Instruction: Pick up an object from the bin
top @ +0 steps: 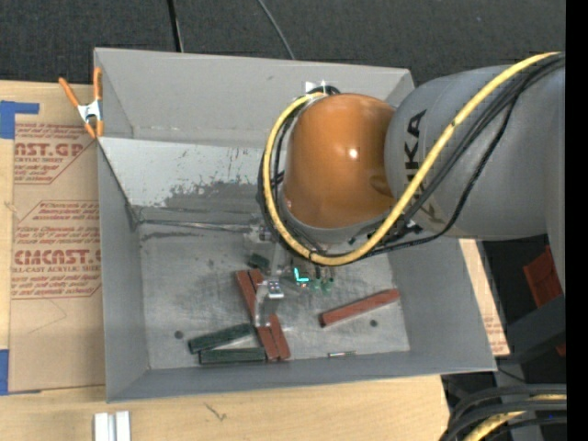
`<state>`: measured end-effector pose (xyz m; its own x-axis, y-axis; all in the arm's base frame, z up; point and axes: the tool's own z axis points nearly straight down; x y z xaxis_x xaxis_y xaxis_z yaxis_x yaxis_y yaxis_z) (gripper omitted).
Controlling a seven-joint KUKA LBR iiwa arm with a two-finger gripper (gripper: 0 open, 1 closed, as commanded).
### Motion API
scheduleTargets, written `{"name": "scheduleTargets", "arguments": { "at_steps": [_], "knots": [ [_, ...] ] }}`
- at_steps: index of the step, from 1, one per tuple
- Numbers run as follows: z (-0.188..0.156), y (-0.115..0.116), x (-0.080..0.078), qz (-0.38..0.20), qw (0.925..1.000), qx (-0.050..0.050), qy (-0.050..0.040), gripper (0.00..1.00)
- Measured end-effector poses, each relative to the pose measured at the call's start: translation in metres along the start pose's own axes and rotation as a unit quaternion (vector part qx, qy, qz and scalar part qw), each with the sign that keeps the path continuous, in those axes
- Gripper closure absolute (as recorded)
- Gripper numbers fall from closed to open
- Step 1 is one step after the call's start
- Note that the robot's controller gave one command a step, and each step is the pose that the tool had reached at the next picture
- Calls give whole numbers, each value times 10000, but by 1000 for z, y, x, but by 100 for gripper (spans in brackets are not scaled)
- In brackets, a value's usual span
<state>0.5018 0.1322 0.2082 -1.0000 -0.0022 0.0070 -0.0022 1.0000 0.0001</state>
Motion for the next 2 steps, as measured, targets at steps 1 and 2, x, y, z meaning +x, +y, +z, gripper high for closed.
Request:
{"name": "scheduleTargets", "arguments": {
  "at_steps": [1, 2],
  "knots": [
    [-4, -1, -2, 8, 10000, -6, -38, 0],
    [54, 3, 3, -69, 10000, -13, -65, 0]
  ]
}}
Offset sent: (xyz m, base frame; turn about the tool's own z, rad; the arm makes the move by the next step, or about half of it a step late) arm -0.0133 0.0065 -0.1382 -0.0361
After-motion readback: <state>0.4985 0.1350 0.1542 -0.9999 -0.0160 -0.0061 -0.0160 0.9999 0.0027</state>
